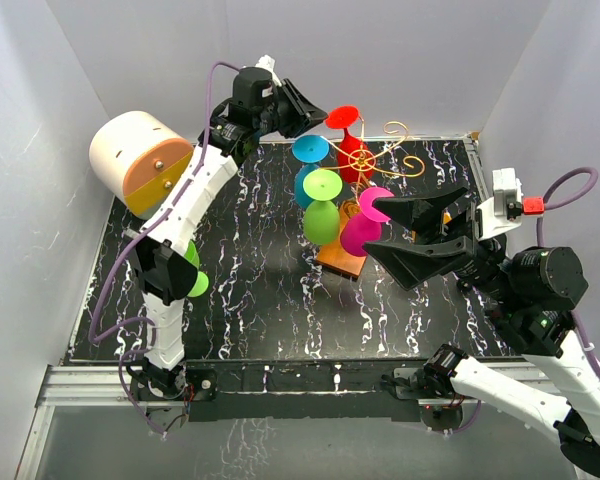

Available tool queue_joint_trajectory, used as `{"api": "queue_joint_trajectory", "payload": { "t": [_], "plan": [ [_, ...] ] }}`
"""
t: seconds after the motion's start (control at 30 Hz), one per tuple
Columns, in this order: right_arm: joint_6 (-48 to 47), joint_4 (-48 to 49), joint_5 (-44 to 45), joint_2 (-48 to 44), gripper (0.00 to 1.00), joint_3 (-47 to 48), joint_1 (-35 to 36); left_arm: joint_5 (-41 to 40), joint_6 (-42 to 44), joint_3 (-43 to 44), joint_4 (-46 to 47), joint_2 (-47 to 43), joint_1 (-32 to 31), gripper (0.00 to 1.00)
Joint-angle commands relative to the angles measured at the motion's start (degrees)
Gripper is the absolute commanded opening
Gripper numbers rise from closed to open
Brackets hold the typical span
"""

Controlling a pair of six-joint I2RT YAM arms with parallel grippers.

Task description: Place the wine glass upside down on the wine glass rack

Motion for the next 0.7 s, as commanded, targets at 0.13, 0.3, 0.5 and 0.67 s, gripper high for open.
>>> {"api": "queue_joint_trajectory", "payload": {
  "t": [0.13,0.3,0.5,0.67],
  "plan": [
    [0.3,3.2,0.1,0.4,0.82,-0.5,0.3,-5.4,6.3,2.1,-5.8,-6.0,1.0,0.22],
    [0.5,1.7,2.1,0.4,0.82,-0.3,0.3,-9.3,12.4,1.1,-9.5,-10.4,1.3,0.28],
    [1.4,-0.6,5.4,1.0,0.80,0.3,0.3,-19.3,21.4,-8.8,-16.9,-21.9,1.6,0.45],
    [2.8,-1.3,7.3,2.8,0.77,0.3,0.3,-26.7,23.3,-22.0,-21.4,-34.1,1.7,0.50]
  ]
}}
